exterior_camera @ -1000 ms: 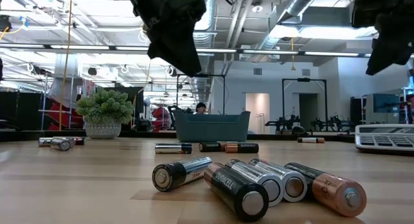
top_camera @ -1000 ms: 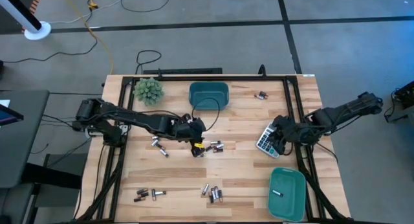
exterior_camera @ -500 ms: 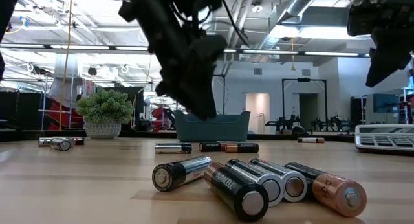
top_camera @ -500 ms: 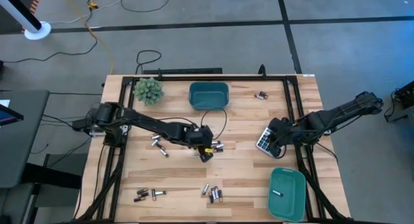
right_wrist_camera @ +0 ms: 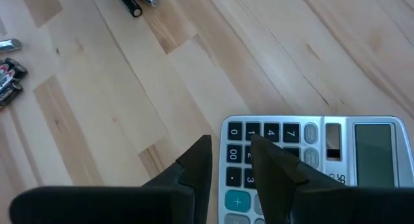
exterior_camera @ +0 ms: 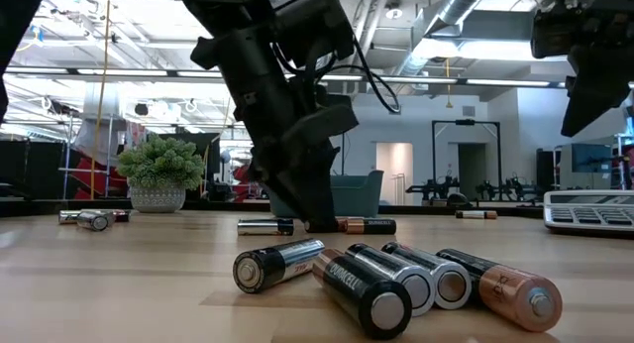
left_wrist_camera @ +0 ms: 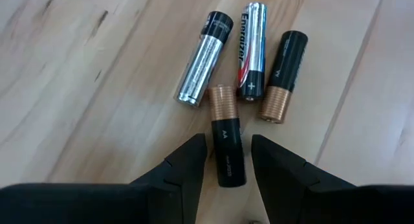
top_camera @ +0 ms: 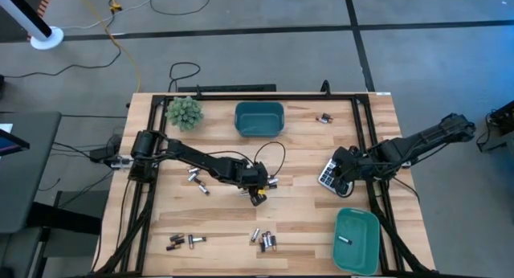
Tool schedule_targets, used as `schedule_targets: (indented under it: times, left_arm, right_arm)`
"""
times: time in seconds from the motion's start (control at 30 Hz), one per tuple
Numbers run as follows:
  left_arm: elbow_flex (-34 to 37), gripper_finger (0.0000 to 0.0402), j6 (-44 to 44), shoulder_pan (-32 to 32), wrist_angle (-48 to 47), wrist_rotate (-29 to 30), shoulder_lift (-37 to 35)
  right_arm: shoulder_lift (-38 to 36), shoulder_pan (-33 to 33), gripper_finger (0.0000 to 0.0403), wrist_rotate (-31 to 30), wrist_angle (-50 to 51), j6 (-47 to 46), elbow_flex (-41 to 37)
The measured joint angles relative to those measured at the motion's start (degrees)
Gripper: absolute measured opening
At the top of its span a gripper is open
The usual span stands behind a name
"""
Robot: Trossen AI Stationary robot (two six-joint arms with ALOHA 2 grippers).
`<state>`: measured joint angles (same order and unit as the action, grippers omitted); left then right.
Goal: Sort batteries
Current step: Put the black battery into the blue bin
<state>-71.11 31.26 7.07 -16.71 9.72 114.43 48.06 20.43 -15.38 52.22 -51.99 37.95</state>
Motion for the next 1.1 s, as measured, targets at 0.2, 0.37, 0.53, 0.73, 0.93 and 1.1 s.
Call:
schedule_targets:
  times: [0.2,0.37,0.53,0.73,0.93,1.1]
  left_arm:
    - [-0.1,0.0109,-1.0,0.0,-1.0,1.3,1.1]
    - [0.0,0.0043,-3.2,0.0,-4.0,1.6,1.7]
    - [0.0,0.0040,-2.9,0.1,-4.9,1.7,1.4]
    - [0.5,0.0040,-1.6,0.1,-6.8,1.5,-3.0]
    - [0.3,0.0040,-4.1,-0.2,-11.1,4.0,-14.2]
    - [0.4,0.0040,-7.5,-2.5,-12.9,7.5,-23.4]
  right_arm:
    - [0.0,0.0,0.0123,0.0,-0.1,0.0,0.0]
    - [0.0,0.0,0.0123,0.0,-0.1,0.0,0.0]
    - [0.0,0.0,0.0123,0.0,-0.1,0.6,0.0]
    - [0.0,0.0,0.0123,0.0,-0.1,1.0,0.0]
    - [0.0,0.0,0.0123,0.0,-0.5,1.3,0.0]
    - [0.0,-0.3,0.0123,0.0,-0.6,1.2,0.0]
